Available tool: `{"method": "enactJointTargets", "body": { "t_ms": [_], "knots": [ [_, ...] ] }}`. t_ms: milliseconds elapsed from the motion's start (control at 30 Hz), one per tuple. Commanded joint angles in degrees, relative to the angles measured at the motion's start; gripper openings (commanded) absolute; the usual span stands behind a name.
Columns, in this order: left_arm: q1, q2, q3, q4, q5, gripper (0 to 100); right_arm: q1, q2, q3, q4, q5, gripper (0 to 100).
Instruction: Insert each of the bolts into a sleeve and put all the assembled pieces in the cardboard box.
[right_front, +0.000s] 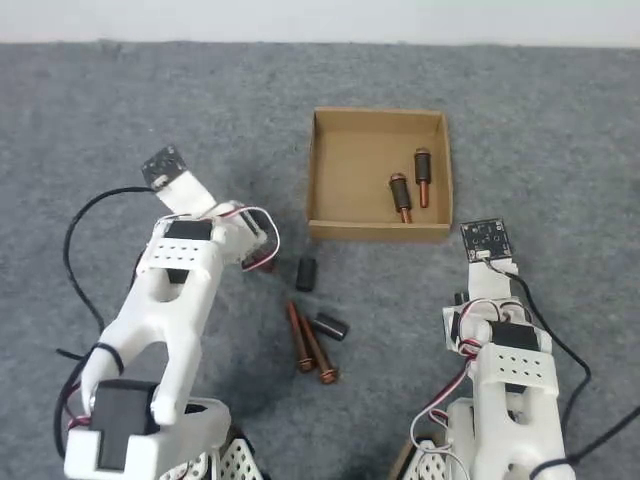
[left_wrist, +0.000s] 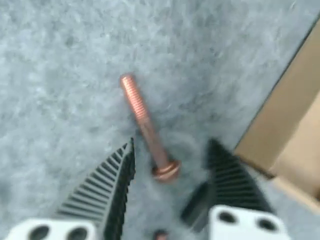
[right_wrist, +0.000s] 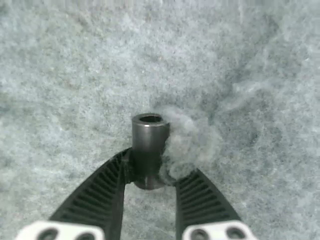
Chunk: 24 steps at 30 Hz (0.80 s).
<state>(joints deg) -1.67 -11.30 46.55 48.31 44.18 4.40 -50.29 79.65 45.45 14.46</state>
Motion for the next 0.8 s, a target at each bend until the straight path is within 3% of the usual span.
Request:
{"method": "enactJointTargets", "body": {
  "t_ms": [0,133,400,600,767],
  "knots": [
    [-0.4,-1.3,-2.3,5.5,-4.0,30,0.6,-2.0,-0.3,-1.0,1.1,0.6],
    [-1.3,-1.2,-6.2,13.7,-11.8,27,0.6,-2.0,-0.3,-0.9,1.1,0.6],
    [-2.5,-0.9,-15.3,27.3,-38.5,14,0.6,-2.0,-0.3,-0.8,1.1,0.6],
    [-3.1,-1.3,-15.7,25.9,-64.0,6,0.6,-2.0,-0.3,-0.7,1.1,0.6],
    [-3.1,-0.8,-15.3,20.8,-81.6,6,0.6,-2.0,-0.3,-0.7,1.1,0.6]
  ]
}}
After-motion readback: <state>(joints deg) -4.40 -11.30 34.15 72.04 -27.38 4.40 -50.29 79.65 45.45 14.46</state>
